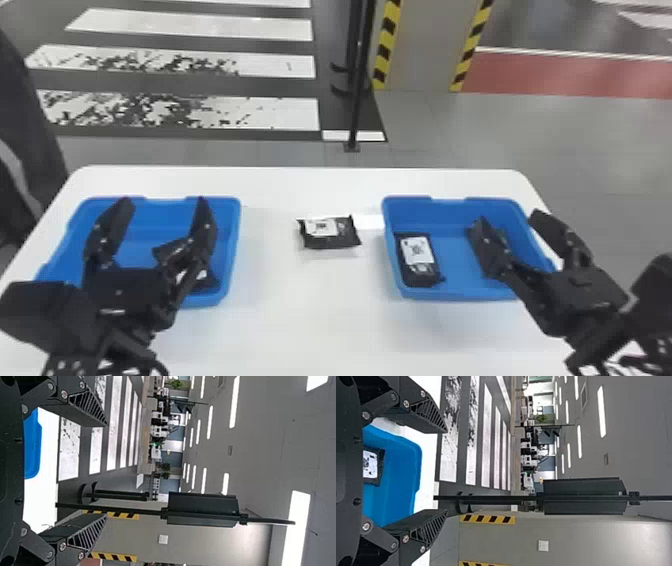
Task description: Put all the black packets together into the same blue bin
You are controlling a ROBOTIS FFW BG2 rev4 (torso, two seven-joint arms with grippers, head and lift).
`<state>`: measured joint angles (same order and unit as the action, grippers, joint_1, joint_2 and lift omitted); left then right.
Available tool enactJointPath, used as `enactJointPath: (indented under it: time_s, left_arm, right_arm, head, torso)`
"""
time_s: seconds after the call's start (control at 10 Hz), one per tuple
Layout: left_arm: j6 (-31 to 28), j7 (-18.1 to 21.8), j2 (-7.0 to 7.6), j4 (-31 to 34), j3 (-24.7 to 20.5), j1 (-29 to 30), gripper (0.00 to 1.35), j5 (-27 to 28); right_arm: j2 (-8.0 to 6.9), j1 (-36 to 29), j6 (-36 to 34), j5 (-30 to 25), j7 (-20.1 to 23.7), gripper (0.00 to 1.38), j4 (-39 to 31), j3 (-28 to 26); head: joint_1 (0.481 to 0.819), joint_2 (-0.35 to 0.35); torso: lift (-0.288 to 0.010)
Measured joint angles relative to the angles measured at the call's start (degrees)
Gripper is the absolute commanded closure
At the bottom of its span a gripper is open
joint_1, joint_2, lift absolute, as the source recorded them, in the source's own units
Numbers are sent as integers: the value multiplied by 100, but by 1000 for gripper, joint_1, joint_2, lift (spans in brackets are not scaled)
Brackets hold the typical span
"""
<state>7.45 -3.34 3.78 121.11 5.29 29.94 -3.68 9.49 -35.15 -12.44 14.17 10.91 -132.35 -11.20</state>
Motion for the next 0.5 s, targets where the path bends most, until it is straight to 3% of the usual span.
enactJointPath:
  time_s: [0.5]
  left_arm:
    - [22, 0, 0, -3, 8, 0, 237, 14]
  right_arm:
    - [0, 0, 77, -9, 3, 332, -9, 11]
  head:
    - [695, -99]
  torso:
    - [-110]
